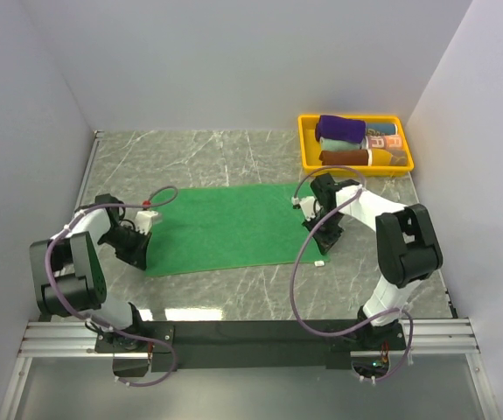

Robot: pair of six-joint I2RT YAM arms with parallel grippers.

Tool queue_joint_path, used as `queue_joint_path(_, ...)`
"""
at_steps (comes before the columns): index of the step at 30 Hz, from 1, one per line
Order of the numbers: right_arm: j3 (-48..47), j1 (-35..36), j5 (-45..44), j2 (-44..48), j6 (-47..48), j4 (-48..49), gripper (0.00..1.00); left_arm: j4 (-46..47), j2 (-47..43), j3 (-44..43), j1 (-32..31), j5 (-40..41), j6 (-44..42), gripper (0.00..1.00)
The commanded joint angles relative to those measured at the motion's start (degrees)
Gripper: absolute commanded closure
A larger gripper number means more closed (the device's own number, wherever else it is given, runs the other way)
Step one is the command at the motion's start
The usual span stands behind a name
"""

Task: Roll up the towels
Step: Flatten the towel

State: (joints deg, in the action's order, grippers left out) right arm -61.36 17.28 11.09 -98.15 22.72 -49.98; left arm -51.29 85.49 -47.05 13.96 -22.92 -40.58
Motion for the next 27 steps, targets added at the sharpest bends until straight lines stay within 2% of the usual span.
queue_joint_path(1, 0.2, 0.3, -3.5, -2.1, -1.9, 2.1, 1.00, 2.9, 2.5, 1.8, -0.6, 2.0, 0.9, 0.99)
queue_joint_path(12, 2.2, 1.4, -9.9, -5.5, -3.1, 2.3, 1.00, 7.8, 3.5, 4.7, 0.5, 12.5, 1.0, 0.99)
queue_joint_path(16, 2.3, 1.5, -11.0, -4.8, -4.3, 0.7, 1.00, 8.0, 3.7, 3.5, 1.9, 14.5, -0.3, 0.99)
queue_joint_path(27, 7.2, 7.5, -16.0, -1.6, -3.3, -3.1, 1.00, 6.0, 4.7, 1.8, 2.3, 15.2, -4.4, 0.99)
